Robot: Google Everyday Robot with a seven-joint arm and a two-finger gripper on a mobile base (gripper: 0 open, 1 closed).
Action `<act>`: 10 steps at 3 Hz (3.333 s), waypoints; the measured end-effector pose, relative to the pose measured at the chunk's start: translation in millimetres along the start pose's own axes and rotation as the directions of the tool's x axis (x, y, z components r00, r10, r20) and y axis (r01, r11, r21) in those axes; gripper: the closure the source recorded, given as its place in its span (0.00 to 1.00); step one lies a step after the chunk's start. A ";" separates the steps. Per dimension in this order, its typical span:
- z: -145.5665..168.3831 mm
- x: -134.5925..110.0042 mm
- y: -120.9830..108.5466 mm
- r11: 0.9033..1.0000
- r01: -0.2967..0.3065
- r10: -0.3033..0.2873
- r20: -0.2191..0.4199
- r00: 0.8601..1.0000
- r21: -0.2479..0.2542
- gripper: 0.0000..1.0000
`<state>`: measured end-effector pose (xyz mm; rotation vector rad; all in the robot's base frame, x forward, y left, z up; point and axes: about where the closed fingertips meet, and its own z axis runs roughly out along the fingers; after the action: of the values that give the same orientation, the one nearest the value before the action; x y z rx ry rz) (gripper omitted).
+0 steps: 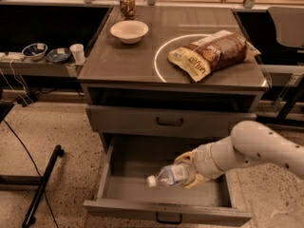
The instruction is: Pick blue plastic bottle from middle drawer and place on counter
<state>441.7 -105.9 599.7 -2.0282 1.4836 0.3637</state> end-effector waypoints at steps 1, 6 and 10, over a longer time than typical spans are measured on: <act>-72.6 -34.1 -36.7 1.000 0.028 -0.028 -0.086 0.996 0.001 1.00; -97.2 -150.7 -266.3 0.943 0.159 -0.203 -0.125 0.971 -0.292 1.00; -92.6 -172.8 -354.6 0.965 0.183 -0.211 -0.145 0.967 -0.185 1.00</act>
Offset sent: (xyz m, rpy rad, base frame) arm 0.0458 0.0121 0.3056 -0.3207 -0.1709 0.0782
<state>702.3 42.5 872.2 -2.3699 1.3663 0.2538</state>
